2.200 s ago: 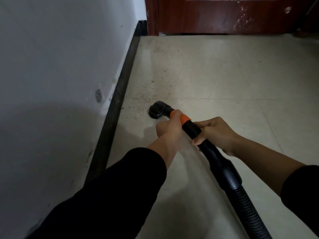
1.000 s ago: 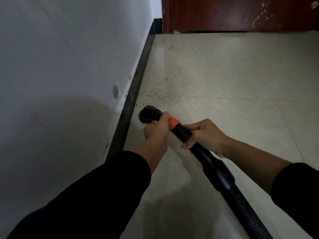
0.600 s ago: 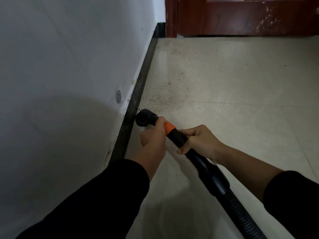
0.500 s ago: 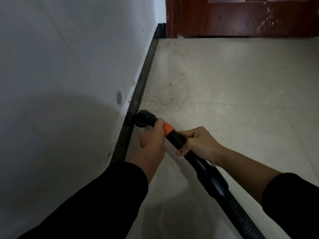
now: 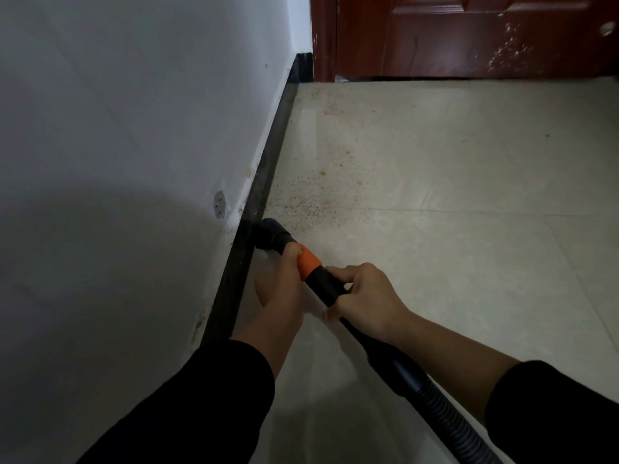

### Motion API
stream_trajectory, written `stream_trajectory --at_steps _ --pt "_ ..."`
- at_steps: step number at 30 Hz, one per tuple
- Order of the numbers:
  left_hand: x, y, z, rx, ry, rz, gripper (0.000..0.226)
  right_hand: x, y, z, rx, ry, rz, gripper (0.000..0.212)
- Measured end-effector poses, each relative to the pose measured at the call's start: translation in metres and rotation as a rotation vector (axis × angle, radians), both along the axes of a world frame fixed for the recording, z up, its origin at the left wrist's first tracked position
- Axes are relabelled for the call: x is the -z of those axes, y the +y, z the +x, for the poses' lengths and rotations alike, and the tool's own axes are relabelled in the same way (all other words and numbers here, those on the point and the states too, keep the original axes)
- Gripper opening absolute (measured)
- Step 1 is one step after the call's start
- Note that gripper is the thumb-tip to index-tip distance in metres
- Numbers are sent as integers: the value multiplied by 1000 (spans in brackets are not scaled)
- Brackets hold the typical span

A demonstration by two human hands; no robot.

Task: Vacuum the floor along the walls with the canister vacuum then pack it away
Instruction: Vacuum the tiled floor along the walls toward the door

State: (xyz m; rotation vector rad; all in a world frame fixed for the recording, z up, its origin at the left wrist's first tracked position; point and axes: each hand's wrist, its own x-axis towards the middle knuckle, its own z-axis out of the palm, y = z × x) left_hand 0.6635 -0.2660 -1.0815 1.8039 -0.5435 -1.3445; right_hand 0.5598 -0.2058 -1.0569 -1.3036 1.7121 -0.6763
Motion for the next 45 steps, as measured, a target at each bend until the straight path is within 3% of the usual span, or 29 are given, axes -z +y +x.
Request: stream_trajectory --at_steps 3,7,16,26,29,34,40,45 --pt "1 -5 3 2 13 -14 45 3 -4 5 -19 67 -24 46" --pt "1 -8 6 -5 19 -16 24 7 -8 9 -31 129 -59 44" --pt "3 -16 2 -14 47 -29 21 15 -14 12 -59 237 -101 29" --pt "7 -9 -6 63 36 -40 32 12 -5 1 -45 239 -92 25" --pt "8 -6 -7 64 57 -50 55 11 0 0 -43 236 -93 23" --pt "6 2 -8 80 18 -64 26 7 6 -4 -43 201 -81 35" --pt "9 7 -3 57 -54 -95 25 3 12 -7 -92 179 -76 43" --pt "6 7 -9 83 -1 -96 25 2 12 -7 -66 220 -84 27"
